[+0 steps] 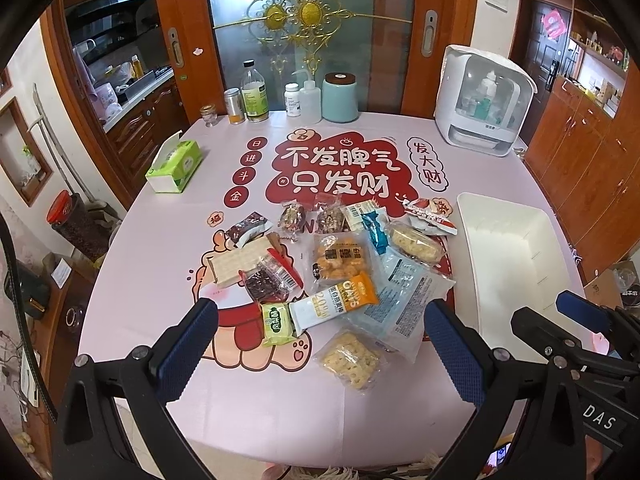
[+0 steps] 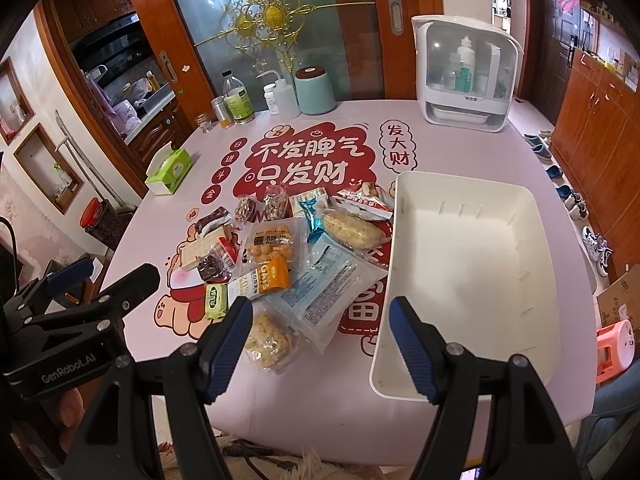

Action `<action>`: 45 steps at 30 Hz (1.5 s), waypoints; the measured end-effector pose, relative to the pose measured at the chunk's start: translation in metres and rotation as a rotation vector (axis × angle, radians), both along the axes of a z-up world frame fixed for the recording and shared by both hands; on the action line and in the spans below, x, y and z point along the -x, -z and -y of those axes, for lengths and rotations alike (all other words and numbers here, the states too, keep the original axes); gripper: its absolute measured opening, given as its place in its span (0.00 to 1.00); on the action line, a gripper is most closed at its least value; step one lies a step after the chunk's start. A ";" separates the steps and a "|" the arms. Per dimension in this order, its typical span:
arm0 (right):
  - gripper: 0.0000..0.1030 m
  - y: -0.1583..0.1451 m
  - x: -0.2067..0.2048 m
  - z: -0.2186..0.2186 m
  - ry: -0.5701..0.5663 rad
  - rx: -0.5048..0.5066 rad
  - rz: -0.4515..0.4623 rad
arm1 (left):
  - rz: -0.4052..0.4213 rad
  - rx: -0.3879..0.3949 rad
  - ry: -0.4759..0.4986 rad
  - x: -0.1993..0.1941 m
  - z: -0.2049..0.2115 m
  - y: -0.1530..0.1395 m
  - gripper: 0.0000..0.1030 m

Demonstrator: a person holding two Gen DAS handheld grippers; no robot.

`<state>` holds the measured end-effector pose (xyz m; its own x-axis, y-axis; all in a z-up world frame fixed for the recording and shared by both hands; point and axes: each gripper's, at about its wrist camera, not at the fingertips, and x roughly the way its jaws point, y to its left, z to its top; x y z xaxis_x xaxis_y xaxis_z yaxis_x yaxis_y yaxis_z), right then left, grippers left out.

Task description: Organize snacks

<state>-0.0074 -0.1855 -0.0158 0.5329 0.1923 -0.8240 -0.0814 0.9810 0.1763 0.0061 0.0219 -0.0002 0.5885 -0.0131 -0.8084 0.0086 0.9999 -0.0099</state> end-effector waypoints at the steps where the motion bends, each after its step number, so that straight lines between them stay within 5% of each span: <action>1: 0.69 0.000 0.000 -0.002 -0.002 0.000 -0.001 | -0.001 0.001 0.000 0.000 -0.004 0.000 0.99; 24: 0.69 -0.001 -0.021 -0.064 0.033 0.071 0.011 | -0.017 -0.024 0.099 -0.036 -0.076 0.013 0.99; 36: 0.69 0.092 -0.033 -0.100 -0.018 0.068 -0.196 | -0.180 -0.054 0.289 -0.061 -0.117 0.095 0.99; 45: 0.69 0.161 -0.035 -0.110 -0.034 -0.038 -0.250 | -0.413 0.083 0.283 -0.088 -0.114 0.187 0.96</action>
